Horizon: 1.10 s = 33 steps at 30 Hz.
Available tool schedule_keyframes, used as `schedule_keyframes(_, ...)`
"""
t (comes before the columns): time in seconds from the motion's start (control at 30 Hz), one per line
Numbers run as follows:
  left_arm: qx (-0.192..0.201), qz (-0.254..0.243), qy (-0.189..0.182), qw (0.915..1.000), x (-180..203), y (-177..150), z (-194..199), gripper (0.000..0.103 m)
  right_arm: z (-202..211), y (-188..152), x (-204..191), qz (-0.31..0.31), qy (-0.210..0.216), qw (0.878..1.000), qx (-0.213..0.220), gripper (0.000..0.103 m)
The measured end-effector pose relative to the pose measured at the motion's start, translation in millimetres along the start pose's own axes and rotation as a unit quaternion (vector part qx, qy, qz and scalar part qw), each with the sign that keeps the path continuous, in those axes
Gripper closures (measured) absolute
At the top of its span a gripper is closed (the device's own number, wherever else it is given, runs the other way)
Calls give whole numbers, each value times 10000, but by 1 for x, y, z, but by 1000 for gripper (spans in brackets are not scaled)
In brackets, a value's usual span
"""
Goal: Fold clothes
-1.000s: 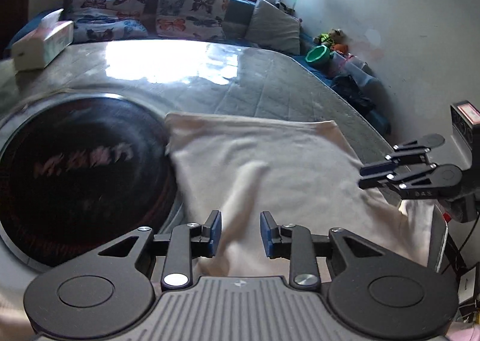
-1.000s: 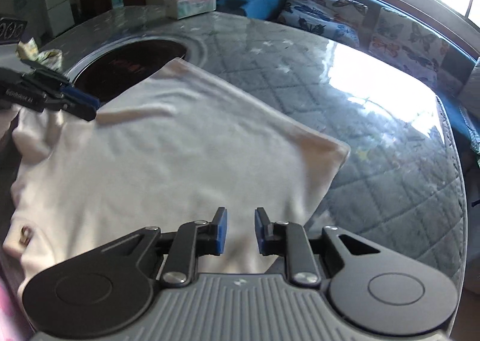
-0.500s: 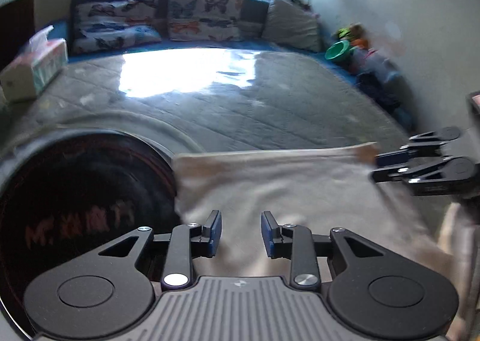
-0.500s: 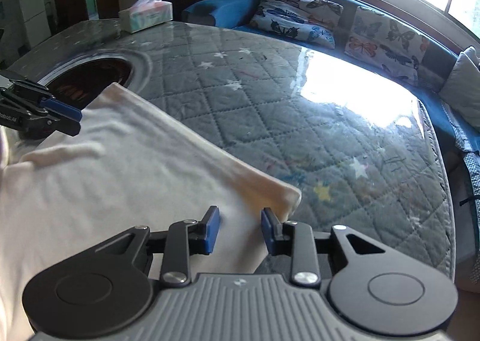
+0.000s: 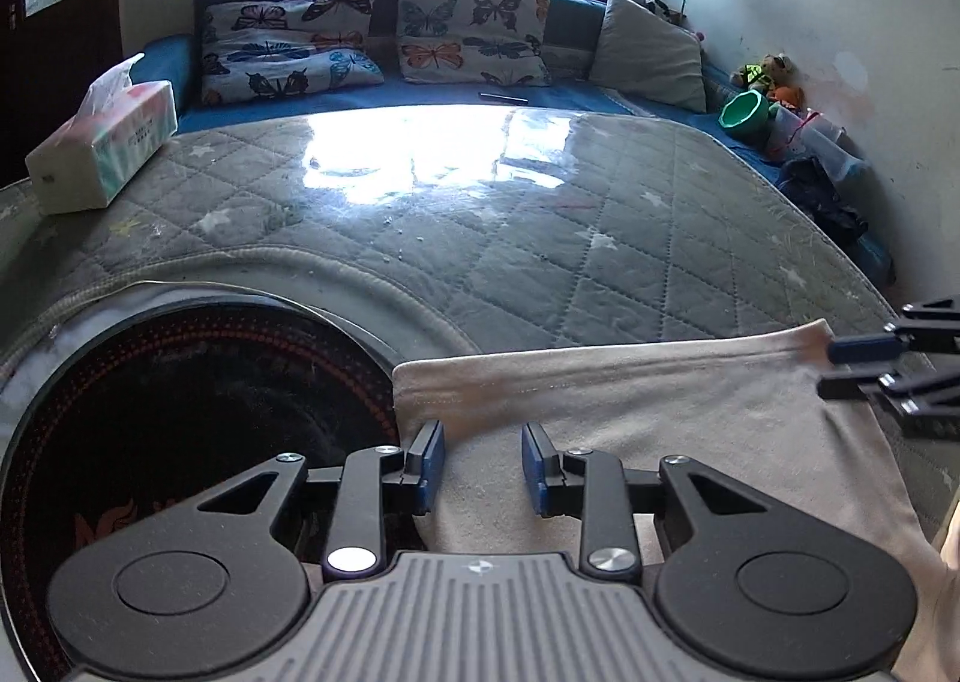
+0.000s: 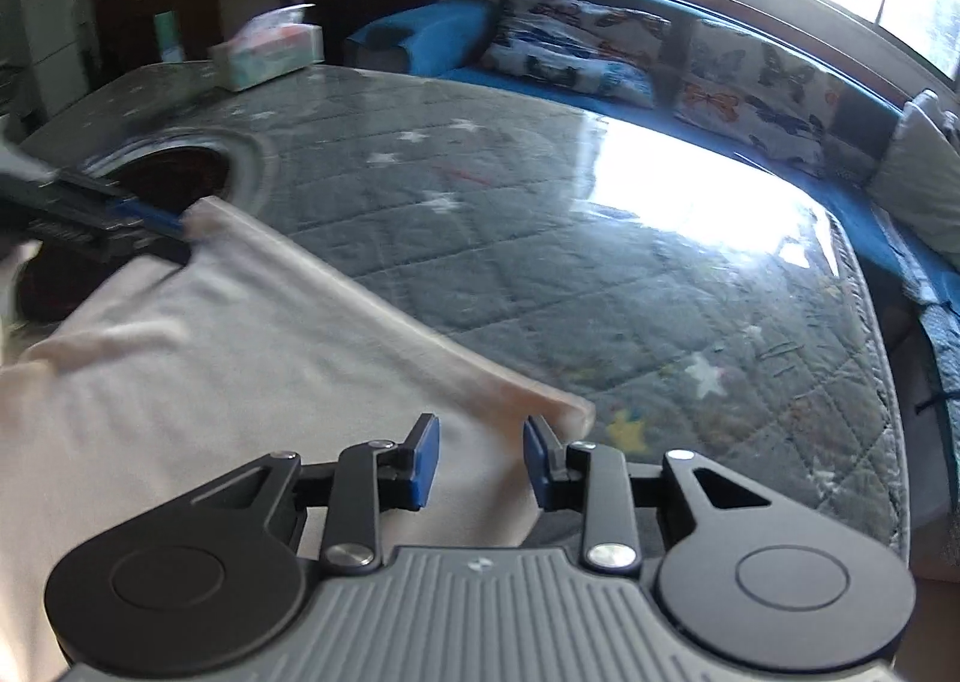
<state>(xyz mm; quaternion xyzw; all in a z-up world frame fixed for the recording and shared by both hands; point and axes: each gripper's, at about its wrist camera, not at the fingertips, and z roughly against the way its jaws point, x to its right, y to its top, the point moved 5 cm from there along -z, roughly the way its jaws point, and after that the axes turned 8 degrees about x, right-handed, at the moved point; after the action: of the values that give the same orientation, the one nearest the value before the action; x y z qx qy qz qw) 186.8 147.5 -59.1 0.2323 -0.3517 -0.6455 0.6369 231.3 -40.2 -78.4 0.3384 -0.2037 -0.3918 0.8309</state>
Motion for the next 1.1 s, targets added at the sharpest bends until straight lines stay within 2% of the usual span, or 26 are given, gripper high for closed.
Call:
schedule_keyframes(0.1, 32, -31, 5, 10000, 4, 0, 8, 70, 15, -6, -19, 215, 181, 9996, 1, 73)
schedule_keyframes(0.23, 78, -244, -241, 9994, 24, -13, 33, 70, 43, -21, -52, 553, 526, 9971, -6, 73)
schedule_keyframes(0.4, -51, -518, -633, 9966, 56, -50, 64, 69, 77, -43, -90, 655, 816, 9945, 21, 73)
schedule_keyframes(0.53, -79, -632, -704, 9955, 72, -77, 81, 67, 96, -68, -112, 756, 878, 9933, -21, 73)
schedule_keyframes(0.7, 32, -878, -630, 9941, 81, -90, 99, 67, 117, -93, -124, 751, 733, 9945, 15, 72)
schedule_keyframes(0.93, 24, -955, -538, 9940, 80, -100, 104, 65, 140, -115, -108, 52, 496, 9987, 89, 69)
schedule_keyframes(1.1, 94, -963, -599, 9935, 86, -97, 111, 62, 161, -132, -66, -485, -260, 9984, 148, 69)
